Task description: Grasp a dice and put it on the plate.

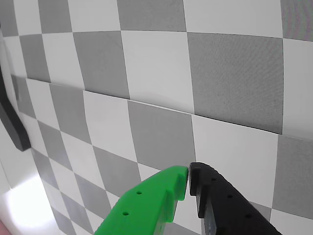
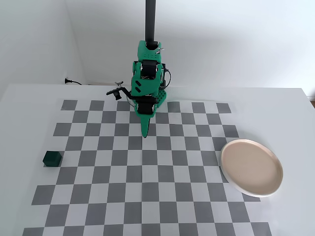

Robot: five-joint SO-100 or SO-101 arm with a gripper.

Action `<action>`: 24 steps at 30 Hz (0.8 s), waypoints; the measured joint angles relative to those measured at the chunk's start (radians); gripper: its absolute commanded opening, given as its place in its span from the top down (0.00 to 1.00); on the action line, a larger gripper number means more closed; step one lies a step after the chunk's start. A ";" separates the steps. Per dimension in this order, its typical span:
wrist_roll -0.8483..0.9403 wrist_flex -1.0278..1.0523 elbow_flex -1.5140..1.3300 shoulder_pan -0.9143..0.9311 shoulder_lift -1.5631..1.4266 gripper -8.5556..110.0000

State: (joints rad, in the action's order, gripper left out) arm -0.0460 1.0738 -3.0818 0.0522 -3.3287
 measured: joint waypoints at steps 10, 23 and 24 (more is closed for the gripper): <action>-0.026 0.015 0.000 0.000 0.000 0.96; -0.015 0.015 0.000 -0.009 0.000 0.96; -0.012 0.015 0.000 -0.014 0.000 0.96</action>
State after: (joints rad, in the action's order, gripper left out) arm -0.0583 1.0891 -3.0818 0.0383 -3.3287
